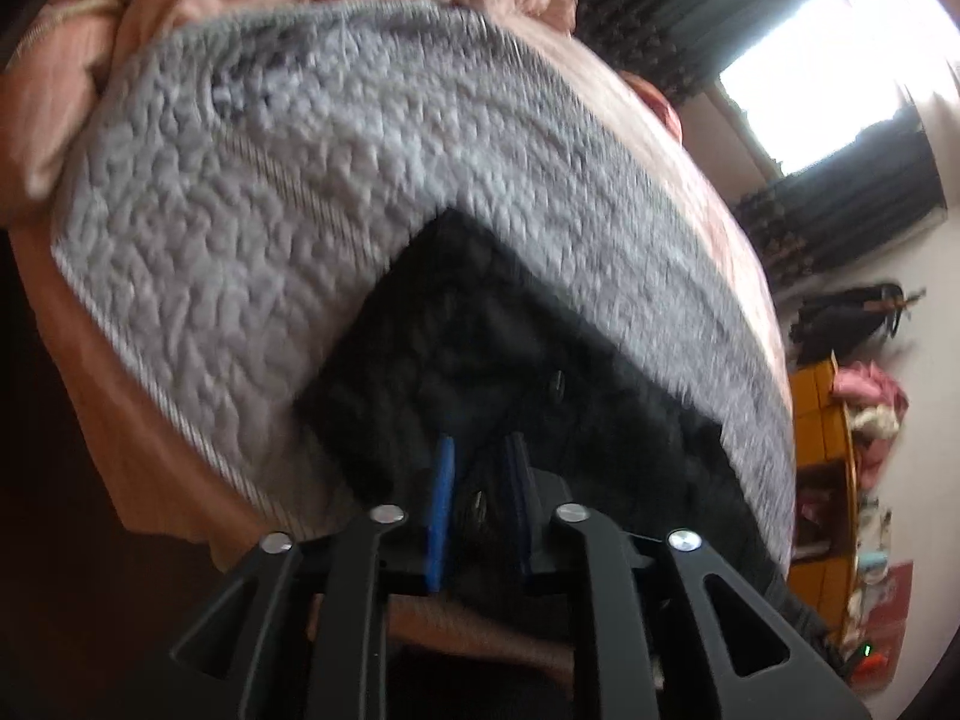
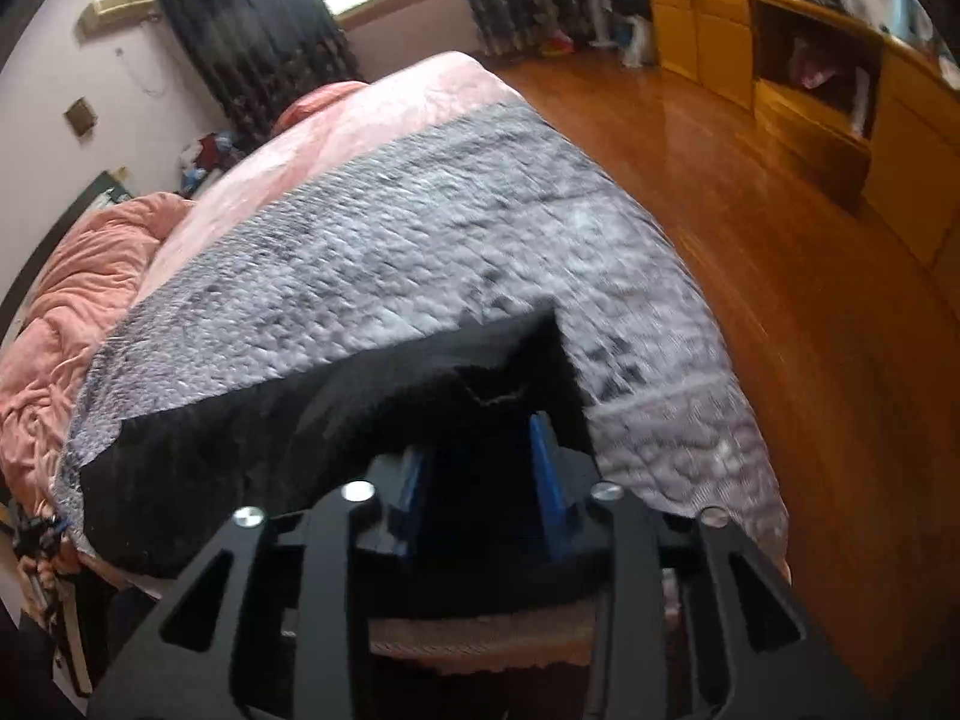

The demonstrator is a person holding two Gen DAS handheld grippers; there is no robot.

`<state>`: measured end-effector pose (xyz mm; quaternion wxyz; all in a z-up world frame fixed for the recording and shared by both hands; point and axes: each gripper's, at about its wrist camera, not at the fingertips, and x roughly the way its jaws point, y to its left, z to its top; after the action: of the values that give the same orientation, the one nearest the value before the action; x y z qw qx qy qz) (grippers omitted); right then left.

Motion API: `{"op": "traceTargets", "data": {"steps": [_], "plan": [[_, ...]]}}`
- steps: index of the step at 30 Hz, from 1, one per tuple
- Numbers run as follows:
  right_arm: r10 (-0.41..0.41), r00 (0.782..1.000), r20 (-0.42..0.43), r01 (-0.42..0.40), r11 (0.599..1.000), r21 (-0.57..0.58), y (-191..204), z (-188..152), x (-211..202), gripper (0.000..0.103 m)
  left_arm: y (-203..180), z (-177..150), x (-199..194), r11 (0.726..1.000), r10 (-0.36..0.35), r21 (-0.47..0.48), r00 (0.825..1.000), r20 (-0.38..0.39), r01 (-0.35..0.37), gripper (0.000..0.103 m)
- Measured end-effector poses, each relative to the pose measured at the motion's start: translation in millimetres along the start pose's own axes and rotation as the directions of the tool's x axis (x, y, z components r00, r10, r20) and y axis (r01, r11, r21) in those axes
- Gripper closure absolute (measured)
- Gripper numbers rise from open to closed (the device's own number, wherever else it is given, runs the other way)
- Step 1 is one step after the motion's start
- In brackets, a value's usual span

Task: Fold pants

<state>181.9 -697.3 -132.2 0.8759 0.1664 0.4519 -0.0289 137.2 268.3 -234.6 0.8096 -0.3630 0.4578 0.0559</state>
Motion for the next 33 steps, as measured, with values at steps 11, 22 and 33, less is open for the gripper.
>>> {"op": "traceTargets", "data": {"steps": [11, 22, 33], "plan": [[-0.011, 0.995, -0.104, 0.044, 0.947, 0.318, -65.9, -74.8, 16.3, 0.040, 32.1, -21.0, 26.1, 0.988, 0.017, -0.154, 1.000, 0.004, -0.016, 0.037], [0.111, 0.991, -0.074, -0.068, 0.899, 0.432, -47.5, -120.3, 18.1, 0.037, 13.9, 4.7, 31.0, 0.985, 0.159, -0.066, 0.987, 0.021, -0.158, 0.086], [0.265, 0.949, 0.169, -0.303, 0.628, 0.716, -74.3, -123.8, 35.4, 0.038, 4.1, 6.1, 39.3, 0.969, 0.246, -0.012, 0.969, 0.017, -0.246, 0.088]]}}
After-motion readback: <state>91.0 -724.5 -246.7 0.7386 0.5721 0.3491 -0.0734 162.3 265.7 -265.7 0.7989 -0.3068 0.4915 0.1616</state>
